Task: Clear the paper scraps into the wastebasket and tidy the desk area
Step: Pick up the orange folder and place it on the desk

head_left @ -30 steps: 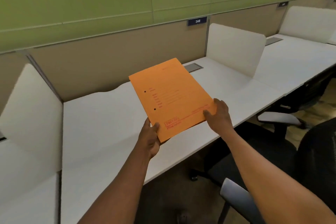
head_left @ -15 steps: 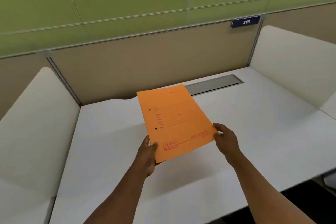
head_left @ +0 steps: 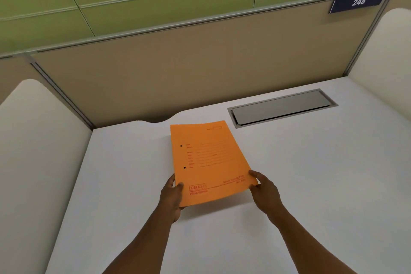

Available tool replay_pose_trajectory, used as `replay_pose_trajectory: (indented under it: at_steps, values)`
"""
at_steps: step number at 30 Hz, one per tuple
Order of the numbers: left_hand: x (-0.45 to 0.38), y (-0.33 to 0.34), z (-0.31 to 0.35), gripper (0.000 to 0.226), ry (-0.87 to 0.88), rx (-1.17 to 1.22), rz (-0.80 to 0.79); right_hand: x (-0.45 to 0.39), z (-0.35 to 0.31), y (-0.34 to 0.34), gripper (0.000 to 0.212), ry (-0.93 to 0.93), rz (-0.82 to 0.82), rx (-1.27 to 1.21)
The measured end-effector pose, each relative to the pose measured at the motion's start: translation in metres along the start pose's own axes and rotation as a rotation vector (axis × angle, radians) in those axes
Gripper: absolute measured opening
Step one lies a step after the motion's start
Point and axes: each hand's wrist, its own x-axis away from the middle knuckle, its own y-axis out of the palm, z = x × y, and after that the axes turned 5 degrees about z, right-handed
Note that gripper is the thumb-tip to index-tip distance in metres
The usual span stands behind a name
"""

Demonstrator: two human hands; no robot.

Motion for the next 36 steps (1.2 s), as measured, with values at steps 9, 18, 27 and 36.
replay_pose_trajectory:
  at_steps: [9,18,27,36]
  values:
    - [-0.065,0.014,-0.008,0.073,0.248,-0.505,0.122,-0.039,0.013,0.026,0.048,-0.018,-0.046,0.087]
    - [-0.087,0.011,-0.054,0.106,0.622,-1.173,0.12,-0.061,0.033,0.045,0.058,-0.164,-0.065,0.269]
    - [-0.112,0.022,-0.036,0.098,0.669,-1.149,0.171,-0.102,0.022,0.052,0.055,-0.232,-0.042,0.301]
    - [-0.116,0.024,-0.027,0.1,0.625,-1.177,0.134,-0.106,0.011,0.047,0.059,-0.222,-0.068,0.359]
